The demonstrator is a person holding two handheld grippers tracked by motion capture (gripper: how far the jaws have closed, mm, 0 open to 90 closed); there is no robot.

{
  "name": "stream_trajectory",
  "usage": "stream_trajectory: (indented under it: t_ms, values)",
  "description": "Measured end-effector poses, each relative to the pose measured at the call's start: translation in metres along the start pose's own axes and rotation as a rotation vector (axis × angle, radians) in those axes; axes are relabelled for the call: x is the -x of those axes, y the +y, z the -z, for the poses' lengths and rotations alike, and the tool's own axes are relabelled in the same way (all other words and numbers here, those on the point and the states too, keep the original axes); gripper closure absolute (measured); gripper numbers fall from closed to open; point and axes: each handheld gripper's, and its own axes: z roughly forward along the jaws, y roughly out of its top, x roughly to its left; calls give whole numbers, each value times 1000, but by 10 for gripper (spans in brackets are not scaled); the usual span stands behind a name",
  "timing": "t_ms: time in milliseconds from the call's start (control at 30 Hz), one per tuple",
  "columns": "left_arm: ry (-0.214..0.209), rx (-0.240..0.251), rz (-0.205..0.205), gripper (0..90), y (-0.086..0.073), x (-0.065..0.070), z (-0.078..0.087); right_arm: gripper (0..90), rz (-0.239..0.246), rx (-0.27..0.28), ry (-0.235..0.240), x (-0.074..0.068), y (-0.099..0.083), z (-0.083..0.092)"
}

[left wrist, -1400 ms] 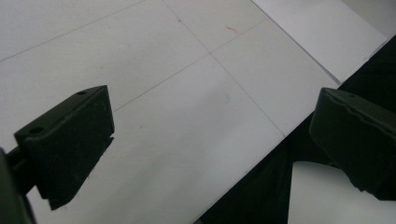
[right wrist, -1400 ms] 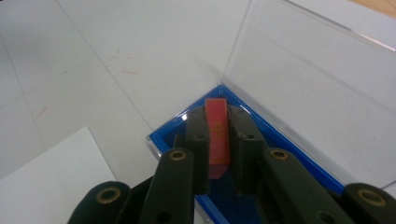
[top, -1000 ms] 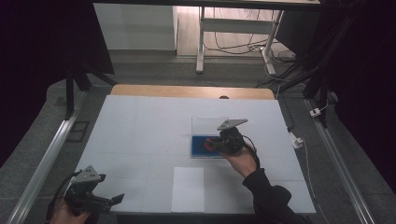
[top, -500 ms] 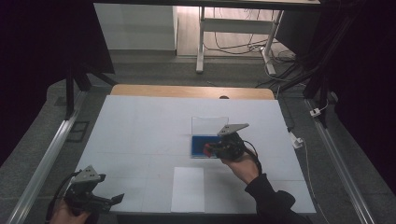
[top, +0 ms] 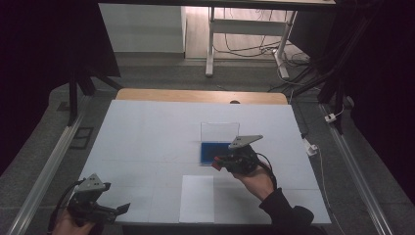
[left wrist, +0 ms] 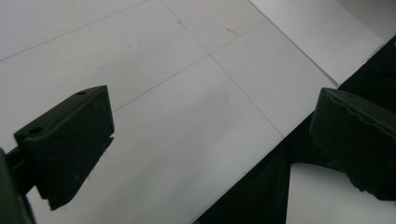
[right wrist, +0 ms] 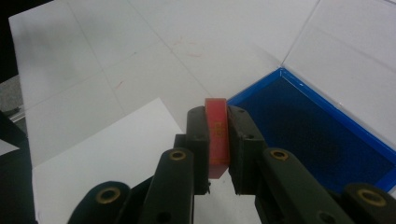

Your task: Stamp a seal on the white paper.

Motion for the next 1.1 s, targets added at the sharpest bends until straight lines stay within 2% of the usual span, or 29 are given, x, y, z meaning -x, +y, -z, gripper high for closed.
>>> stream_trajectory:
  t_ms: [567, 833, 967, 1100]
  values:
    - [-4, 3, 4, 4, 0, -1, 0, 797, 52, -4, 30, -19, -4, 4]
    - [-5, 4, 4, 3, 0, -1, 0, 797, 78, -27, 54, -30, -6, 4]
    - [-5, 4, 4, 3, 0, -1, 0, 798, 98, -42, 70, -37, -7, -1]
    - [-5, 4, 4, 3, 0, -1, 0, 798, 99, -50, 80, -41, -8, -5]
